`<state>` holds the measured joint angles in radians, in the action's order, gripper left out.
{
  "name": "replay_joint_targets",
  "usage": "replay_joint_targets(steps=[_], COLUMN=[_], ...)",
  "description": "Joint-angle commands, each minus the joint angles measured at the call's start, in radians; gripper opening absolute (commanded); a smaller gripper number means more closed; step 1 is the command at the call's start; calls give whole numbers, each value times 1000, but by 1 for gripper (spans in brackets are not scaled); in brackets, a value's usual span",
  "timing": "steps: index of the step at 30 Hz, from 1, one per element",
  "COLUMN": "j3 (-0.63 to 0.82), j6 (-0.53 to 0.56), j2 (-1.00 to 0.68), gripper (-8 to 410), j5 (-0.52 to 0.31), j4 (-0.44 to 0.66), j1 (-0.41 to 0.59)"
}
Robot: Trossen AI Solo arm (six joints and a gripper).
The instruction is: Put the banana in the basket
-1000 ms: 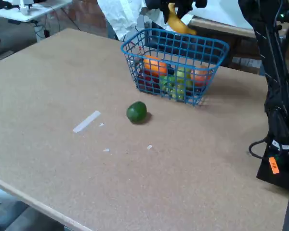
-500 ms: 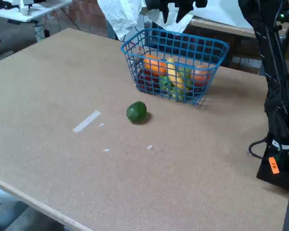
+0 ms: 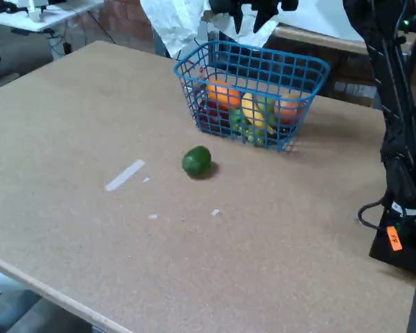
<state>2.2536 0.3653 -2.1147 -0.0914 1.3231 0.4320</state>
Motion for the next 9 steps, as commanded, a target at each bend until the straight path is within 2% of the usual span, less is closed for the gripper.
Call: replay_joint_targets(steps=[1,9], j3=[1,1], j6=[2,2], j2=[0,0], gripper=[181,181], j5=[-2,-2], j4=[3,0], j1=[0,0])
